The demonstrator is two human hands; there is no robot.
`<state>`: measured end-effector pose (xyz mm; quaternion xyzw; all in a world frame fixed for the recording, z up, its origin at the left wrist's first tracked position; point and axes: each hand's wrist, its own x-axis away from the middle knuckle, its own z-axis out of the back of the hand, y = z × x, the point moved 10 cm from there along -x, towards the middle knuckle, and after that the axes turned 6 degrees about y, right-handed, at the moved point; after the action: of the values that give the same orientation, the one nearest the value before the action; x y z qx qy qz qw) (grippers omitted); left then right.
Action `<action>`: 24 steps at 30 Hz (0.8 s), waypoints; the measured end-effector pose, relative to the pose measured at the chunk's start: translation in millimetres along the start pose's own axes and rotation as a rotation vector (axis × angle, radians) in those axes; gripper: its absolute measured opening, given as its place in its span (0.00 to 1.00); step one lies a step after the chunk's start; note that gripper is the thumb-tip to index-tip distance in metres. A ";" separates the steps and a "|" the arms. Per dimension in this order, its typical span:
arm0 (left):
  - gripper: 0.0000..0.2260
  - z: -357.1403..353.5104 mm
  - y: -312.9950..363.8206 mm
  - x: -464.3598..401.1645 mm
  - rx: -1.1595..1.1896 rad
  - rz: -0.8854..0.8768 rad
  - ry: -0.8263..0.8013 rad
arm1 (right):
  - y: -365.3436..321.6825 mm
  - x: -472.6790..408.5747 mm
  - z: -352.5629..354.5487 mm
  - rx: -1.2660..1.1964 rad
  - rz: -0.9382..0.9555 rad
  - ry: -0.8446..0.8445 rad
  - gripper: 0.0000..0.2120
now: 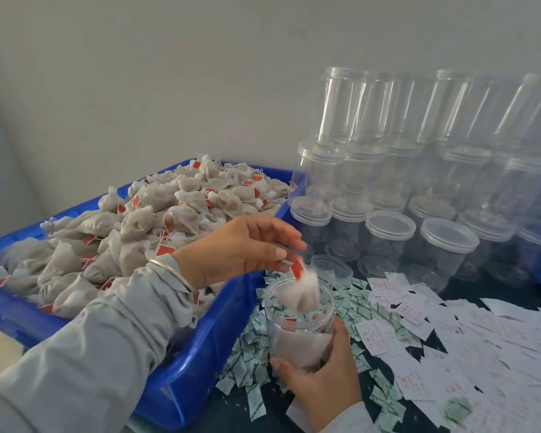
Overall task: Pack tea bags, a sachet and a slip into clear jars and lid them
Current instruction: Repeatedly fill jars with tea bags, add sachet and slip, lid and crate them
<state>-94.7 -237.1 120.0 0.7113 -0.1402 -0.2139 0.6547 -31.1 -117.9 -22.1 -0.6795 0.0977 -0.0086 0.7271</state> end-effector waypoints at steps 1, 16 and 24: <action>0.12 4.3 1.8 -0.4 0.019 -0.009 0.041 | -2.2 0.1 -0.3 -0.008 0.006 0.000 0.53; 0.17 85.6 -17.2 -2.0 -1.322 0.191 0.533 | -8.8 2.3 -0.1 -0.045 -0.008 -0.002 0.48; 0.08 95.1 -30.9 -2.2 -1.457 0.279 0.430 | -5.8 2.7 -0.9 -0.021 -0.026 -0.013 0.52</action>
<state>-145.5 -315.7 84.8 0.1025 0.0781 -0.0247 0.9914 -27.9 -119.6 -16.7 -0.6883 0.0843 -0.0124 0.7204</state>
